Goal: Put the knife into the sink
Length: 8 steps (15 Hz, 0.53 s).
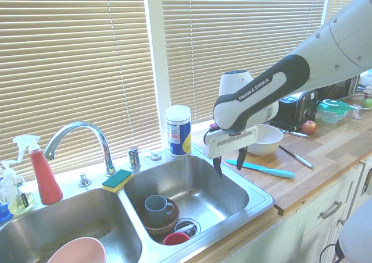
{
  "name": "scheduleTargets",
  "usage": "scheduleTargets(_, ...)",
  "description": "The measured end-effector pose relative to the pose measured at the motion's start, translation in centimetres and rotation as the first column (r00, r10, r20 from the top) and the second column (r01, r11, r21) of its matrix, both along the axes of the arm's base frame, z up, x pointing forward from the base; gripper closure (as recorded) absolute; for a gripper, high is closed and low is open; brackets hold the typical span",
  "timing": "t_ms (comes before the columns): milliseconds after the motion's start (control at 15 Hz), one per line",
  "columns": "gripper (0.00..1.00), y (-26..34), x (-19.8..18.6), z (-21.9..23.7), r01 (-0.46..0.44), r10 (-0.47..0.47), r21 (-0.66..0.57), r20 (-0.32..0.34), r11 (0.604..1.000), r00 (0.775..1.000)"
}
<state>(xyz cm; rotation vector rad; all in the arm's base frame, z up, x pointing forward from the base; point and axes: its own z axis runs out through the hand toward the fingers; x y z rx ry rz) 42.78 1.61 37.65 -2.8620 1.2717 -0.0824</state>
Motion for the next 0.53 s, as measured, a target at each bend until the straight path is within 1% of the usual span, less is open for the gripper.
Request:
scheduleTargets(200,0.00,0.0,0.1,0.0,-0.017,0.017,-0.001,0.002,1.000,1.000)
scheduleTargets(267,0.00,-0.2,0.2,0.3,-0.057,0.057,-0.002,0.006,0.998,0.998)
scheduleTargets(333,0.00,-0.6,0.2,0.7,-0.115,0.115,-0.004,0.006,0.993,0.993)
scheduleTargets(400,0.00,-1.2,0.0,1.2,-0.178,0.178,-0.003,-0.006,0.984,0.984)
scheduleTargets(467,0.00,-2.1,-0.5,1.7,-0.238,0.238,0.000,-0.024,0.971,0.971)
scheduleTargets(533,0.00,-3.1,-1.2,2.2,-0.299,0.299,0.007,-0.044,0.954,0.953)
